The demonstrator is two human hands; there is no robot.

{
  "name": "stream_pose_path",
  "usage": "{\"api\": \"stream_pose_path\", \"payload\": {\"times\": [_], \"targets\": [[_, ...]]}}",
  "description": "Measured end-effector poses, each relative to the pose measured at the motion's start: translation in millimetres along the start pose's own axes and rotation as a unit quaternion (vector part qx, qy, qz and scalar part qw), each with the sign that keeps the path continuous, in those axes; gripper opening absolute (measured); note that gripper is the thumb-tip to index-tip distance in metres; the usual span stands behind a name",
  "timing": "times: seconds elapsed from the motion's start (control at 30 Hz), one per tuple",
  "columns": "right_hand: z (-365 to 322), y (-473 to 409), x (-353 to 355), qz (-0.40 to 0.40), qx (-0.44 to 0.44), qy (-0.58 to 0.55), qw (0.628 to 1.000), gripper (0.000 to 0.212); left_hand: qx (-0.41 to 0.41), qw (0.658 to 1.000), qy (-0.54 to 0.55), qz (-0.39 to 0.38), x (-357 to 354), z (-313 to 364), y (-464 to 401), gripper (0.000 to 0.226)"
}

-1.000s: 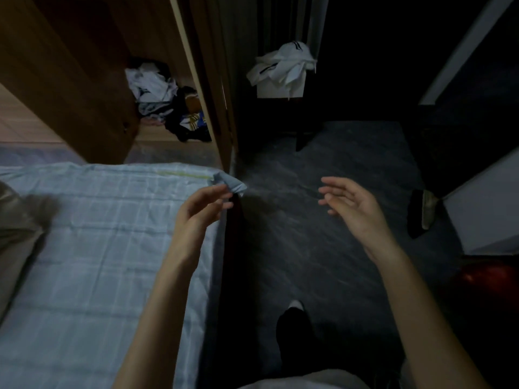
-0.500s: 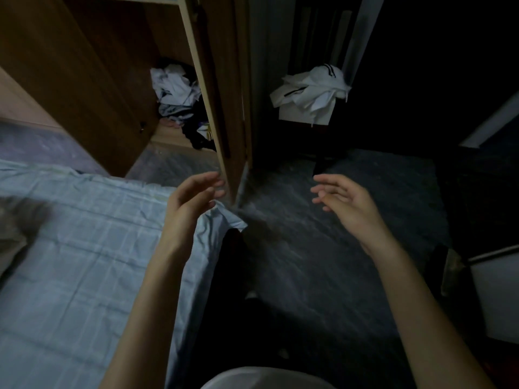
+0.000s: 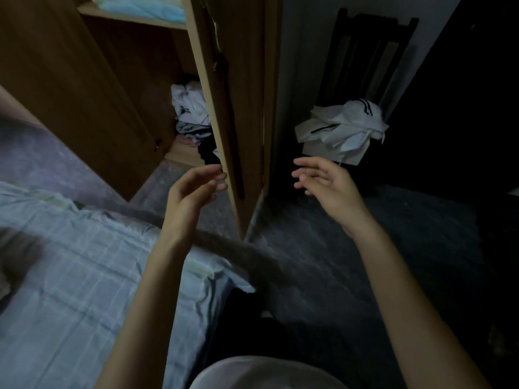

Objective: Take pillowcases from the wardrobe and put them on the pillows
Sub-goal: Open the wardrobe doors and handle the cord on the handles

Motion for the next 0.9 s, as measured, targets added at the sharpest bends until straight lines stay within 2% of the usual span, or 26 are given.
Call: {"api": "stream_pose_path", "payload": {"times": [0.33, 0.47, 0.57, 0.7, 0.8, 0.9], "targets": [[-9.5, -114.8, -7.9, -0.037, 0.030, 0.002, 0.999, 0.025, -0.029, 1.000, -0.006, -0.007, -39.0, 21.1, -91.4, 0.026], [-16.9, -160.3, -12.3, -0.062, 0.055, 0.001, 0.997, 0.025, -0.051, 0.999, -0.011, 0.015, -50.3, 28.6, -114.7, 0.027], [-23.3, -195.0, -18.8, -0.093, 0.082, -0.011, 0.992, 0.026, -0.097, 0.993, -0.027, 0.062, -58.2, 35.8, -132.1, 0.030], [-39.7, -242.7, -30.2, -0.152, 0.128, -0.029, 0.980, 0.028, -0.159, 0.973, -0.035, 0.165, -66.9, 49.5, -153.1, 0.030], [-50.1, -271.9, -42.2, -0.205, 0.149, -0.037, 0.967, 0.028, -0.153, 0.960, -0.005, 0.235, -68.8, 54.2, -167.7, 0.033], [-49.3, -291.5, -57.7, -0.261, 0.146, -0.030, 0.954, 0.030, -0.138, 0.948, -0.022, 0.286, -72.1, 54.0, -179.1, 0.033]]}}
Point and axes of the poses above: each hand's wrist, its own y-axis away from the middle knuckle, its own x-axis out of the back of the hand, z = x × y, the point moved 4 cm from there along -y, towards the middle knuckle, and after that the axes turned 8 degrees about z, right-handed, at the moved point
